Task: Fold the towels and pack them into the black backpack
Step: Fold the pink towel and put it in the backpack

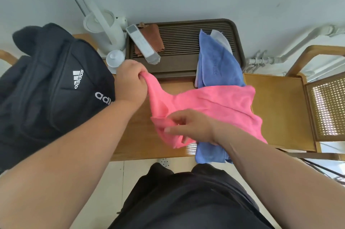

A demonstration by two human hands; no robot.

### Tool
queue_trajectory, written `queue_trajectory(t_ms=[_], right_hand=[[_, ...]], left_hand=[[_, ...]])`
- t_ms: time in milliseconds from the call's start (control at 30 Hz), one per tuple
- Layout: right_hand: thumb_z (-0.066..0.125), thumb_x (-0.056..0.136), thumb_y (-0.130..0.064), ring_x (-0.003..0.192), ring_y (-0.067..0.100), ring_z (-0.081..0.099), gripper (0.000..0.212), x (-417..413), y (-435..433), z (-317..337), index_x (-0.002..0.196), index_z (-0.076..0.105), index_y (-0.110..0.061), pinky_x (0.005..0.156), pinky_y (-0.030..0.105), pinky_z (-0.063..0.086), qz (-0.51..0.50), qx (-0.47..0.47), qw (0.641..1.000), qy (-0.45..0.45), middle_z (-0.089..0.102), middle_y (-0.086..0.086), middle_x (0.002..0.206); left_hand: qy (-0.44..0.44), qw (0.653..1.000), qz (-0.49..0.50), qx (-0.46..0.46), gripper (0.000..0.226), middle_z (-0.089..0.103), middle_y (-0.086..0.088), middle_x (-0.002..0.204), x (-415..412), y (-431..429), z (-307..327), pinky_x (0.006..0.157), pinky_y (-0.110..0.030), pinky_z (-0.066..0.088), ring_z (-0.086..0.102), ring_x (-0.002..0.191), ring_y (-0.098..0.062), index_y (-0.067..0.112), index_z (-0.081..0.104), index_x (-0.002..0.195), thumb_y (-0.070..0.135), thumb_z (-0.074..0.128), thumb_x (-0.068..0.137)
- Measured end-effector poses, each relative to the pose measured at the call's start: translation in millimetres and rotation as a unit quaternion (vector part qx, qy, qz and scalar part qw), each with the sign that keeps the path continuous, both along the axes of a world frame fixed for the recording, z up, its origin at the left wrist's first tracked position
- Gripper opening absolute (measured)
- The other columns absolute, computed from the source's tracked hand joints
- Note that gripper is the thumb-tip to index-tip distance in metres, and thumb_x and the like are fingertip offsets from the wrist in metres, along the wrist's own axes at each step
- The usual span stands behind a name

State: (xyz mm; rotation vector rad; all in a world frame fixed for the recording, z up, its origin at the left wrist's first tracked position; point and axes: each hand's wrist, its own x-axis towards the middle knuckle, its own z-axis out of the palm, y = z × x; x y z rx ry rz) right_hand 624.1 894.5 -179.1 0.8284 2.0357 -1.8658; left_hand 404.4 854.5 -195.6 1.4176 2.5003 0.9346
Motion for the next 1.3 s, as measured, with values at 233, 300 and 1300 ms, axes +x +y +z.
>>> queue_trajectory(t_ms=[233,300,1300], right_hand=[[0.063,0.094,-0.049,0.115,0.022,0.061,0.048,-13.2,5.5,-50.5,0.135,0.059,-0.025,0.095,0.030,0.047,0.073,0.185,0.969,-0.147,0.065,0.001,0.127],[0.061,0.092,-0.052,0.121,0.028,0.057,0.054,-8.8,17.3,-71.8,0.139,0.055,-0.027,0.102,0.038,0.046,0.057,0.263,0.944,-0.189,0.058,0.005,0.135],[0.048,0.086,-0.007,0.104,0.033,0.056,0.027,-58.4,94.1,-128.6,0.110,0.055,-0.017,0.084,0.040,0.033,0.150,0.502,0.840,-0.140,0.066,0.008,0.104]], left_hand=[[-0.021,0.935,-0.037,-0.353,0.039,0.021,-0.010,0.164,1.2,-49.7,-53.1,0.115,-0.047,0.031,0.027,0.143,-0.038,0.015,0.067,0.124,0.007,0.049,0.090],[0.003,0.911,-0.049,-0.411,0.037,0.021,-0.012,0.163,5.4,-59.6,-65.7,0.112,-0.048,0.034,0.035,0.135,-0.040,0.012,0.063,0.125,0.017,0.050,0.091],[-0.043,0.915,-0.005,-0.401,0.045,0.041,-0.015,0.134,-16.2,7.1,-114.4,0.099,-0.051,0.046,0.053,0.116,-0.043,0.014,0.047,0.137,0.015,0.053,0.092]])
